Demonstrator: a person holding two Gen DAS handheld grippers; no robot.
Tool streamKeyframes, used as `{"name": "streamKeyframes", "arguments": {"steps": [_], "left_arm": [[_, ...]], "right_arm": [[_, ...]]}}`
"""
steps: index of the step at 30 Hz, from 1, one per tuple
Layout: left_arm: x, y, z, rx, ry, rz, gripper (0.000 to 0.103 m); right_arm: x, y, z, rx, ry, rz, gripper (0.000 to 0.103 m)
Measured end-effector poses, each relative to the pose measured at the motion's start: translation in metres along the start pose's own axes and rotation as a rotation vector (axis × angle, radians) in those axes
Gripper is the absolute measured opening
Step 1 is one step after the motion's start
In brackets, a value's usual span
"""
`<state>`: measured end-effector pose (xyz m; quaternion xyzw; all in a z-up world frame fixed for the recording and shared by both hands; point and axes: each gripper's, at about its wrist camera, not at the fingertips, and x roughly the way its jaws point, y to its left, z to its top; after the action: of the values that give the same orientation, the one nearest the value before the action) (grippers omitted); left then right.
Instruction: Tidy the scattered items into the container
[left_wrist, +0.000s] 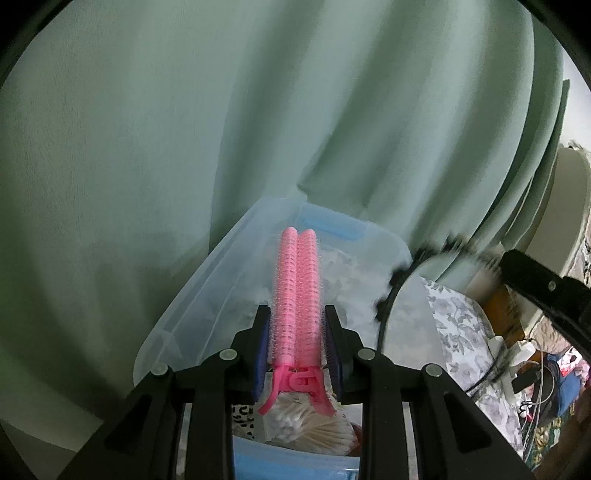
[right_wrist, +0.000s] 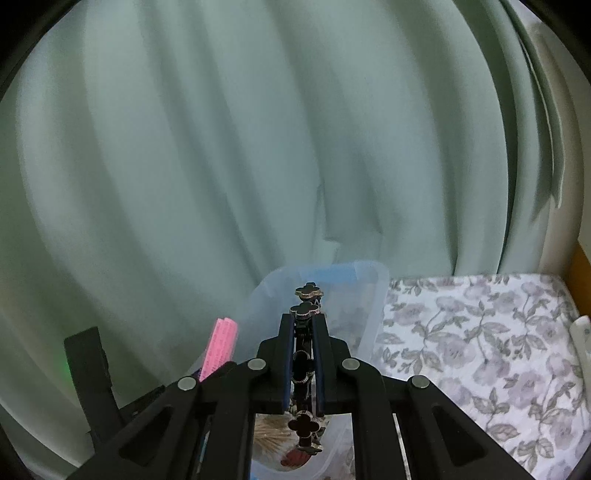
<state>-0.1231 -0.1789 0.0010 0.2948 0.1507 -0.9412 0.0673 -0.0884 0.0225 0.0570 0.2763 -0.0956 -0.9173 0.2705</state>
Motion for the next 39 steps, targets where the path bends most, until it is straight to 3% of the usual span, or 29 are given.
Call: {"name": "streamKeyframes", "arguments": {"steps": [6, 15, 17, 22, 32, 35, 39], "left_arm": [[0.001, 0.001, 0.000, -0.007, 0.001, 0.008, 0.052], [-0.012, 0.002, 0.000, -0.012, 0.010, 0.005, 0.073], [-0.016, 0.001, -0.001, -0.012, 0.008, 0.005, 0.075], [-0.022, -0.003, -0.001, -0.001, 0.014, 0.010, 0.082], [-0.032, -0.029, -0.002, 0.060, 0.023, 0.006, 0.084], [-0.039, -0.040, -0.002, 0.091, 0.016, 0.007, 0.093], [-0.046, -0.054, -0.003, 0.114, 0.014, -0.007, 0.094]], "right_arm": [[0.012, -0.001, -0.001, -0.010, 0.030, -0.007, 0.014], [0.016, -0.005, -0.011, 0.001, 0.101, -0.029, 0.014], [0.015, -0.005, -0.013, 0.003, 0.110, -0.034, 0.017], [0.011, -0.010, -0.016, 0.014, 0.125, -0.064, 0.041], [-0.003, -0.027, -0.026, 0.042, 0.161, -0.082, 0.056], [-0.012, -0.032, -0.027, 0.047, 0.159, -0.086, 0.061], [-0.024, -0.043, -0.030, 0.067, 0.155, -0.097, 0.066]]}}
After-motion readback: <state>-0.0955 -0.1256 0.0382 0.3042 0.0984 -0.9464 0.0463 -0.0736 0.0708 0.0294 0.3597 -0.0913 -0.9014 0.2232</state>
